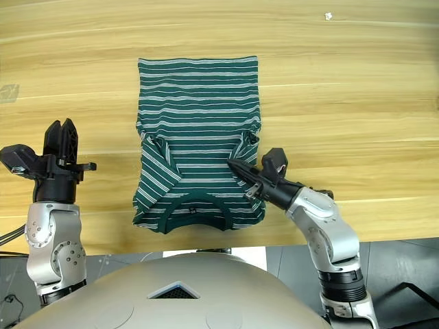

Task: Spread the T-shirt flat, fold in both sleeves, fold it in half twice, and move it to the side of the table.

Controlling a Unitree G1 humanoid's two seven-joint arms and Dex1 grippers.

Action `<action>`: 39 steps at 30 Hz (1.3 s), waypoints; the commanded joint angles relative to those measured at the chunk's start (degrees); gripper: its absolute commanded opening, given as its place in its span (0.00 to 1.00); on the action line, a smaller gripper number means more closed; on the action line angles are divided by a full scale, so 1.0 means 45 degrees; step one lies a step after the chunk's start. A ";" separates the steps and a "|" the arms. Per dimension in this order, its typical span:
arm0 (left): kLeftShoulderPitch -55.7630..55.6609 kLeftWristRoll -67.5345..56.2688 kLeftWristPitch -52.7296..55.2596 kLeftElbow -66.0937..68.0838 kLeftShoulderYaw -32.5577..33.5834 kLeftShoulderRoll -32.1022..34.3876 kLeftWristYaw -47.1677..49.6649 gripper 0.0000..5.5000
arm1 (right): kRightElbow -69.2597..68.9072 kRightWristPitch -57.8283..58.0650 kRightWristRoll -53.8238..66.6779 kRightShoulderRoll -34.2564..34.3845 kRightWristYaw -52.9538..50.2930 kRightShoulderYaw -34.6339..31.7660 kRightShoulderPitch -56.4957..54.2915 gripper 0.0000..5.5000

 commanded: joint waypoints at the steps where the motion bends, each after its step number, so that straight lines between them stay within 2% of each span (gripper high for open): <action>1: -0.0063 0.0205 -0.0023 0.0236 -0.0108 -0.0027 -0.0136 0.23 | 0.0436 -0.0626 -0.0722 0.0060 -0.0003 0.0400 -0.0056 0.01; 11: -0.0170 0.0337 -0.0065 0.0454 -0.0236 -0.0024 -0.0340 0.23 | 0.0276 -0.0802 -0.0689 0.0027 0.0647 0.0974 0.0162 0.01; 19: -0.0059 0.0531 -0.0095 0.0313 -0.0403 -0.0121 -0.0457 0.23 | 0.0792 -0.2228 -0.2339 -0.0054 0.0317 0.1396 0.0156 0.01; 23: 0.0049 0.0509 -0.0074 0.0209 -0.0538 -0.0177 -0.0524 0.23 | 0.0430 -0.2217 -0.1768 0.0047 0.0726 0.1469 0.0341 0.01; 28: 0.0010 0.0555 -0.0087 0.0287 -0.0591 -0.0199 -0.0534 0.23 | -0.0663 -0.0956 0.0043 -0.0382 0.1755 0.1582 0.0694 0.13; 35: 0.0206 0.0525 -0.0111 -0.0132 -0.1033 -0.0070 -0.0957 0.23 | -0.0833 -0.0804 0.0429 -0.0636 0.2114 0.1569 0.0739 0.34; 37: 0.0262 0.0739 -0.0189 -0.0271 -0.1079 0.0115 -0.1126 0.23 | -0.0646 -0.1763 0.0222 -0.0557 0.2250 0.1165 0.0555 0.40; 39: 0.0264 0.1791 -0.0677 -0.0286 -0.0784 0.1024 -0.1507 0.23 | 0.0053 -0.4305 -0.0740 -0.0579 0.2282 -0.0021 -0.0056 0.47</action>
